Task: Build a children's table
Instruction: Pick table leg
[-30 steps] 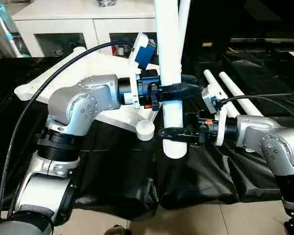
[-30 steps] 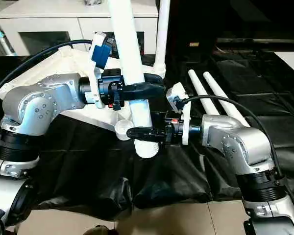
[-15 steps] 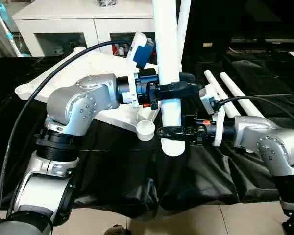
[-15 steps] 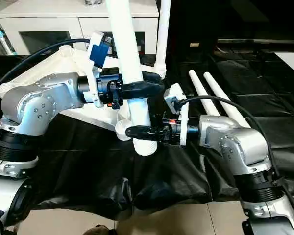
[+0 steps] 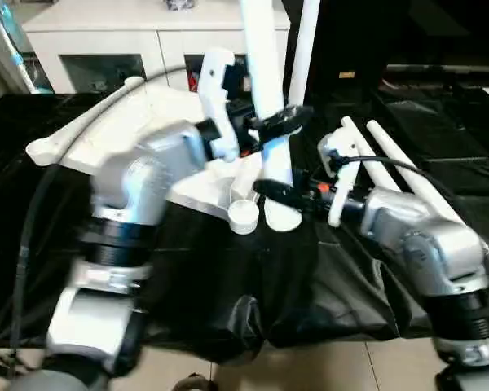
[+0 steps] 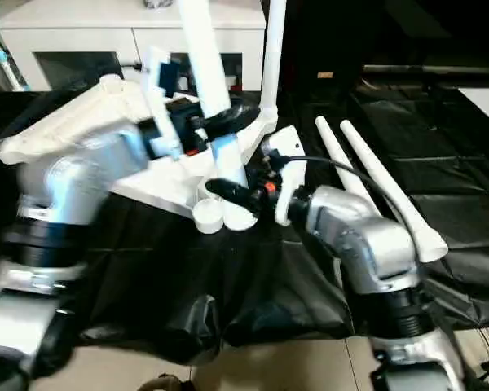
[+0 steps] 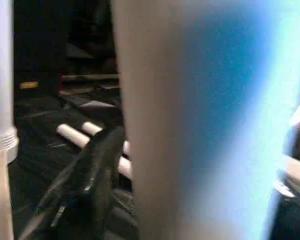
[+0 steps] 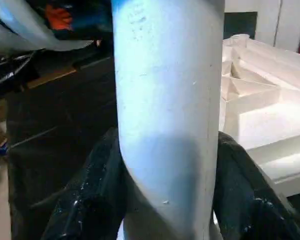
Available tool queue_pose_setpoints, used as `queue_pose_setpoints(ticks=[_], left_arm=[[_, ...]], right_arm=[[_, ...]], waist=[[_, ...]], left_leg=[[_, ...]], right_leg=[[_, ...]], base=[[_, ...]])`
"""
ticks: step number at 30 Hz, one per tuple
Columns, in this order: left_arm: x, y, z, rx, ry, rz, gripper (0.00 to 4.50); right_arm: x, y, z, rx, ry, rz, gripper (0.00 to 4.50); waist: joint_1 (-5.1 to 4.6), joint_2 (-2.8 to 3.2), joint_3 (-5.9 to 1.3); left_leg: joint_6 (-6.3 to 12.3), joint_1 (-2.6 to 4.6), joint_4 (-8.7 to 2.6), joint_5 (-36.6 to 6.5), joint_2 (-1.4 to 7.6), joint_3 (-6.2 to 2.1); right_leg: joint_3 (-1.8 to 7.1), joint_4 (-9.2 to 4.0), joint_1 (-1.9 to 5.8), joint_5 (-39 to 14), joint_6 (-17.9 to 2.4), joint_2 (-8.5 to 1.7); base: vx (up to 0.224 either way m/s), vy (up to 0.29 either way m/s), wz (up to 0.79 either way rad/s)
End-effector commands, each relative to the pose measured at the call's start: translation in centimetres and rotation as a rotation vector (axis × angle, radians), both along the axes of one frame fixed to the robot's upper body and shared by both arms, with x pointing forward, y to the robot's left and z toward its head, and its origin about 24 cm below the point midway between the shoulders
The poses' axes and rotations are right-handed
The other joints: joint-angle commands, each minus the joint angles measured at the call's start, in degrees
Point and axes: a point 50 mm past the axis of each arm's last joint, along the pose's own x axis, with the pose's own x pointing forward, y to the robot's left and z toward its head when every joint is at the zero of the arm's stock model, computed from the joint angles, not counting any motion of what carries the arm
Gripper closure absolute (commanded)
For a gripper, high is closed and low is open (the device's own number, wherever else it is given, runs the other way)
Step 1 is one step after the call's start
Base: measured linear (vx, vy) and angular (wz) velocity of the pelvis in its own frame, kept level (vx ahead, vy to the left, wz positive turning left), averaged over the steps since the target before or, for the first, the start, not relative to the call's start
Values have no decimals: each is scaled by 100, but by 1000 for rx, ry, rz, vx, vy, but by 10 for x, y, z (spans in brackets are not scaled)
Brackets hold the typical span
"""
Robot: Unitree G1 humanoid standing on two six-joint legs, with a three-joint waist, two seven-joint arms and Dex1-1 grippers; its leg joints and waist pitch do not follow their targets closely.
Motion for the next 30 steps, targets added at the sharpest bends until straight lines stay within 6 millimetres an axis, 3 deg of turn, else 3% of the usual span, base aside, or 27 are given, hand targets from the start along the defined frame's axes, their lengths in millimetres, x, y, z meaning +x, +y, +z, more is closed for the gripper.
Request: queue_pose_setpoints(ticks=[1, 5, 11, 12, 23, 30], left_arm=[[4, 7, -3, -20, 16, 87, 104], [4, 5, -2, -46, 20, 101, 104], [2, 5, -2, -80, 50, 115, 152], [2, 5, -2, -83, 52, 116, 178], [-3, 5, 2, -99, 44, 61, 257], [-5, 6, 7, -98, 5, 30, 264]], right_arm=[[0, 1, 7, 2, -50, -13, 259], [-1, 3, 7, 2, -54, -21, 259], [3, 2, 7, -7, -63, -64, 259], [3, 1, 7, -9, -64, -66, 259], [6, 0, 9, -18, -74, -75, 259], [6, -1, 10, -35, -88, -73, 259]], waist=[[-2, -63, -478], [5, -70, -477], [-5, -64, -475], [-8, -64, -473], [-6, -68, -466], [-8, -63, -472]], left_leg=[[91, 147, -370, -963, 348, -211], [123, 144, -365, -971, 342, -212], [106, 151, -374, -1038, 346, -217], [106, 155, -374, -1053, 344, -215], [105, 156, -379, -1062, 350, -216], [103, 158, -379, -1020, 348, -216]], right_leg=[[262, -431, 279, -1388, -935, -429], [256, -442, 283, -1492, -906, -429], [257, -446, 274, -1516, -896, -422], [257, -448, 271, -1524, -889, -418], [261, -446, 268, -1532, -895, -424], [264, -439, 266, -1481, -875, -419]], base=[[0, 0, 0], [0, 0, 0], [0, 0, 0], [0, 0, 0], [0, 0, 0], [0, 0, 0]])
